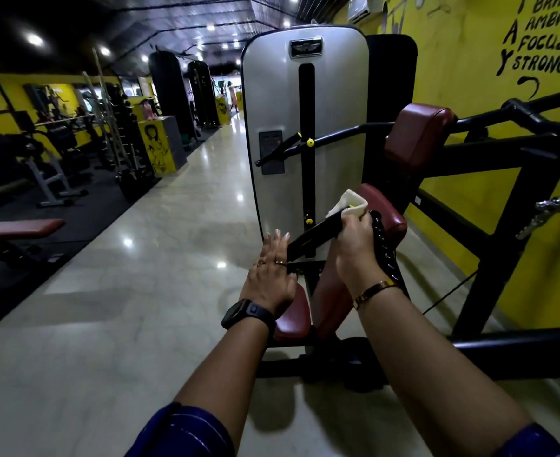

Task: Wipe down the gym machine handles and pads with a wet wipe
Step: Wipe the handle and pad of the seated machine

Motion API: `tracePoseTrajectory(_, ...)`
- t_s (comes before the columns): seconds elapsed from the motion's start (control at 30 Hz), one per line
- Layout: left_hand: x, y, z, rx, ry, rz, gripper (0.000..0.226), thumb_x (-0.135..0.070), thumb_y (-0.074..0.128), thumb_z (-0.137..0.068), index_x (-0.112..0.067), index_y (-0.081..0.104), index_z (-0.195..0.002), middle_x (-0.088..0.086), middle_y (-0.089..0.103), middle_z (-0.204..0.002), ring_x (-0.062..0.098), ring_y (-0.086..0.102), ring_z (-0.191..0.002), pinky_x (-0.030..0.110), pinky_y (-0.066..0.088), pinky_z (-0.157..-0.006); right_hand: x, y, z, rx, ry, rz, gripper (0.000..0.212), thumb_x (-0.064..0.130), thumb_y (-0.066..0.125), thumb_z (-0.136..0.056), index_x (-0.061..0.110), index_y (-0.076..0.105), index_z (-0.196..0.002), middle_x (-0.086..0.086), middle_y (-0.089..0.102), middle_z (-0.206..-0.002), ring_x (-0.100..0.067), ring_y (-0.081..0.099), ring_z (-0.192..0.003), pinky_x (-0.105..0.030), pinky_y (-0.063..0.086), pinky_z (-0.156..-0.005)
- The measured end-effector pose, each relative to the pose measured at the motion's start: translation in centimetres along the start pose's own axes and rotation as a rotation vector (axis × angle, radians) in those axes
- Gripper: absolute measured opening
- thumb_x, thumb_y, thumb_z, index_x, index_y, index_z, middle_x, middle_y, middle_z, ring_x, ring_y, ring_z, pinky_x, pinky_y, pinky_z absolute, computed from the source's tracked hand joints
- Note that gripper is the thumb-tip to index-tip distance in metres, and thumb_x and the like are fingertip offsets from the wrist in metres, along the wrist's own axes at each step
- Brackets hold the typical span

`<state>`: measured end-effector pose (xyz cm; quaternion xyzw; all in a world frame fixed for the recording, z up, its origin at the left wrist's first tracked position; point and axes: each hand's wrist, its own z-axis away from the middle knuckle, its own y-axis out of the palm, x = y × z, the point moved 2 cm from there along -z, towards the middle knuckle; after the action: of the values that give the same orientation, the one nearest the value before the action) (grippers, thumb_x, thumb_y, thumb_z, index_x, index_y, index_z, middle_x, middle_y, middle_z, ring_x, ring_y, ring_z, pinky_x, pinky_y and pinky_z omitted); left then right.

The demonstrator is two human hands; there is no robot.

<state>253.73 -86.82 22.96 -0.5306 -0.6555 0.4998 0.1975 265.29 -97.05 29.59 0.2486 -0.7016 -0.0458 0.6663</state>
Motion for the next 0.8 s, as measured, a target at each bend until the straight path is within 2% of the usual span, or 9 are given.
tracePoseTrajectory(0.13,-0.1,-0.1,0.0,0.006,-0.002,0.017,0.079,-0.03,0.039,-0.09,-0.021,-0.003,-0.156,0.001,-0.005,-0.164,0.008,-0.017,-0.145,0.035,0.017,-0.119,0.3,-0.6,0.2,-0.005,-0.354,0.569,0.035,0.008,0.043,-0.091,0.012,0.054,-0.124,-0.009,0.052,-0.126,-0.017,0.048,-0.108,-0.017,0.038,-0.092)
tracePoseTrajectory(0.27,0.1,-0.1,-0.1,0.015,0.0,0.02,0.08,-0.024,0.046,-0.097,-0.018,-0.01,-0.154,0.001,-0.007,-0.164,0.008,-0.016,-0.146,0.038,0.018,-0.12,-0.1,-0.6,0.5,0.046,-0.544,1.002,0.039,0.015,0.037,-0.093,0.007,0.053,-0.128,-0.015,0.036,-0.149,-0.03,0.027,-0.141,-0.036,0.024,-0.113)
tracePoseTrajectory(0.37,0.3,0.0,-0.3,0.025,-0.006,0.0,0.075,-0.025,0.041,-0.1,-0.015,-0.011,-0.154,0.001,-0.009,-0.164,0.003,-0.02,-0.14,0.036,0.017,-0.12,-0.9,0.0,0.8,0.036,-0.683,1.305,0.052,0.029,0.03,-0.083,0.009,0.063,-0.118,-0.015,0.046,-0.143,-0.038,0.03,-0.14,-0.052,0.022,-0.113)
tracePoseTrajectory(0.43,0.3,0.1,-0.4,0.036,-0.009,-0.005,0.07,-0.025,0.036,-0.102,-0.014,-0.01,-0.154,0.001,-0.01,-0.164,0.005,-0.019,-0.143,0.034,0.016,-0.12,-0.8,0.4,1.5,0.063,-0.761,1.464,0.056,0.032,0.031,-0.081,0.01,0.065,-0.119,-0.014,0.051,-0.14,-0.038,0.032,-0.14,-0.054,0.012,-0.114)
tracePoseTrajectory(0.53,0.3,-0.1,-0.6,0.051,-0.015,0.012,0.064,-0.018,0.03,-0.104,-0.012,-0.009,-0.154,0.001,-0.012,-0.163,0.009,-0.016,-0.147,0.033,0.014,-0.121,-1.3,1.4,3.5,0.327,-0.754,1.685,0.065,0.043,0.02,-0.09,0.017,0.038,-0.146,-0.004,0.026,-0.157,-0.022,0.001,-0.149,-0.047,-0.021,-0.109)
tracePoseTrajectory(0.6,0.3,-0.2,-0.5,0.061,-0.017,0.016,0.063,-0.016,0.028,-0.104,-0.011,-0.01,-0.154,-0.003,-0.019,-0.16,0.004,-0.021,-0.141,0.029,0.008,-0.122,-2.1,2.0,4.6,0.433,-0.785,1.77,0.06,0.046,0.014,-0.099,0.019,0.022,-0.152,0.0,0.015,-0.161,-0.015,-0.007,-0.148,-0.045,-0.026,-0.108)
tracePoseTrajectory(0.7,0.0,-0.4,-0.4,0.063,-0.018,-0.062,0.063,-0.018,0.026,-0.104,-0.01,-0.014,-0.153,-0.003,-0.024,-0.157,0.004,-0.024,-0.14,0.025,-0.002,-0.121,-3.3,1.9,4.8,0.431,-0.922,1.812,0.053,0.041,0.025,-0.103,0.02,0.028,-0.151,0.001,0.025,-0.158,-0.013,0.007,-0.148,-0.045,-0.026,-0.109)
tracePoseTrajectory(0.73,0.0,-0.4,-0.4,0.06,-0.029,-0.089,0.063,-0.018,0.025,-0.104,-0.011,-0.014,-0.153,-0.001,-0.023,-0.159,0.006,-0.022,-0.143,0.025,-0.004,-0.12,-3.6,1.7,4.6,0.425,-0.996,1.875,0.048,0.037,0.034,-0.101,0.021,0.041,-0.145,0.002,0.037,-0.152,-0.014,0.021,-0.146,-0.045,-0.025,-0.11)
tracePoseTrajectory(0.8,-0.2,-0.5,-0.5,0.043,-0.042,-0.101,0.064,-0.016,0.027,-0.103,-0.011,-0.013,-0.153,0.002,-0.018,-0.162,0.01,-0.017,-0.147,0.025,-0.006,-0.118,-3.3,0.7,3.8,0.35,-0.959,2.064,0.039,0.033,0.05,-0.089,0.022,0.067,-0.122,0.002,0.06,-0.132,-0.015,0.05,-0.13,-0.045,-0.017,-0.115)
